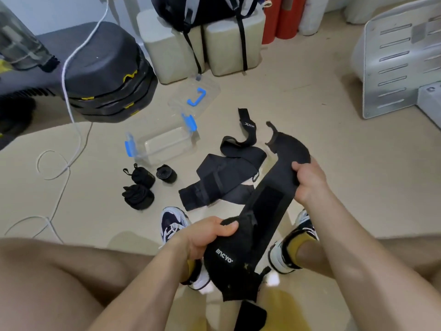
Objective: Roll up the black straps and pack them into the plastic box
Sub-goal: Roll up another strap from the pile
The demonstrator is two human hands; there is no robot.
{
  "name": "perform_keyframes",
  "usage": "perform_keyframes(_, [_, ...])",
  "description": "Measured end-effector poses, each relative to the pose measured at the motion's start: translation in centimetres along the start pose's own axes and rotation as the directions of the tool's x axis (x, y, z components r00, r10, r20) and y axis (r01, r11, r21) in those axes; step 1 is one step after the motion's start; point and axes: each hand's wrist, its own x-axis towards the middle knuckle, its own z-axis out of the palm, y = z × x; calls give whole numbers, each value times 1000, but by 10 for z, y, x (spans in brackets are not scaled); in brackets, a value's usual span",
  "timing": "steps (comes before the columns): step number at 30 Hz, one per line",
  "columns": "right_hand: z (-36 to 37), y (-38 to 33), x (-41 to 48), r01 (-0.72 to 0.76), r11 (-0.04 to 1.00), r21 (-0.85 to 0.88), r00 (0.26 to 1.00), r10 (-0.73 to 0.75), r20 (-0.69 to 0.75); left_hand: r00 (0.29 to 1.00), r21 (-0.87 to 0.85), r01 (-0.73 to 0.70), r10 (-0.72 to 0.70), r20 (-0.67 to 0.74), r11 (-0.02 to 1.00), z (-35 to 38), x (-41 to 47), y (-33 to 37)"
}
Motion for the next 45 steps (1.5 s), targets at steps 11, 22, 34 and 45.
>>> perform_keyframes(11, [13, 36, 44, 255, 788, -560, 958, -283, 39, 790, 14, -63, 59, -610, 998, -54, 144, 8])
perform_keyframes(22, [42, 44, 60, -122, 848, -516, 869, 342, 357, 672, 879, -312, 738, -64, 360, -7, 137, 64])
perform_keyframes(34, [43, -35, 52, 75, 938, -339, 898, 84, 431, 860, 965, -104, 466, 209, -241, 40, 75, 32])
perform_keyframes(45, [46, -72, 9, -36, 993, 115, 885, -22, 465, 857, 419, -429, 507, -90, 800, 5, 9, 82])
